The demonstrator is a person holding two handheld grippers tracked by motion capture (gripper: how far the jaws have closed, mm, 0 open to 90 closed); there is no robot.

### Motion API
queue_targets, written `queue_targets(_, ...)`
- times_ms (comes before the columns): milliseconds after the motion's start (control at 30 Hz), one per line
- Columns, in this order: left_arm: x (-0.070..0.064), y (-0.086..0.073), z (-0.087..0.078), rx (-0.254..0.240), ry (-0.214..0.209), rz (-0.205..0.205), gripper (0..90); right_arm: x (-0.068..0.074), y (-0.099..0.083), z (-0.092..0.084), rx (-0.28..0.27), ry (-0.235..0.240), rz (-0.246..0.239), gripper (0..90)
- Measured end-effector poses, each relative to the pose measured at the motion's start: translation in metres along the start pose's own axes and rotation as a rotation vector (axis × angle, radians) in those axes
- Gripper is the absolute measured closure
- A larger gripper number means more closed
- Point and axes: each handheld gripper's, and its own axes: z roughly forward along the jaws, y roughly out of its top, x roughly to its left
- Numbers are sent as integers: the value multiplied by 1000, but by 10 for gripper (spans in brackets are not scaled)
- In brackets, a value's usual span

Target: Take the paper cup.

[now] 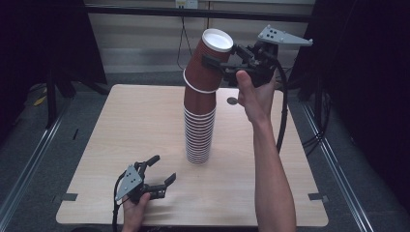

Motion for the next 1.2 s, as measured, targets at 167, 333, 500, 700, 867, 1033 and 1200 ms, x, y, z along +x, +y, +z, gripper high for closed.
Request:
queue_targets(167, 0, 0, 0, 0, 0, 0, 157, 0, 3, -4, -43, 15, 2, 218)
queue_targets(333, 0, 0, 0, -1, 0, 0, 157, 1, 6, -7, -60, 11, -8, 217)
queue_targets(500, 0, 0, 0, 0, -1, 0, 157, 2, 9, -11, -81, 13, -9, 217)
queue_targets(700, 0, 0, 0, -2, -1, -1, 157, 0, 11, -19, -92, 0, -13, 217)
queue_targets(867, 0, 0, 0, -1, 0, 0, 157, -3, 13, -34, -92, -29, -19, 216)
queue_targets(1033, 0, 0, 0, 4, 1, 3, 157, -6, 15, -49, -107, -57, -17, 217)
queue_targets(1200, 0, 0, 0, 7, 4, 2, 156, -8, 14, -56, -98, -74, -19, 217)
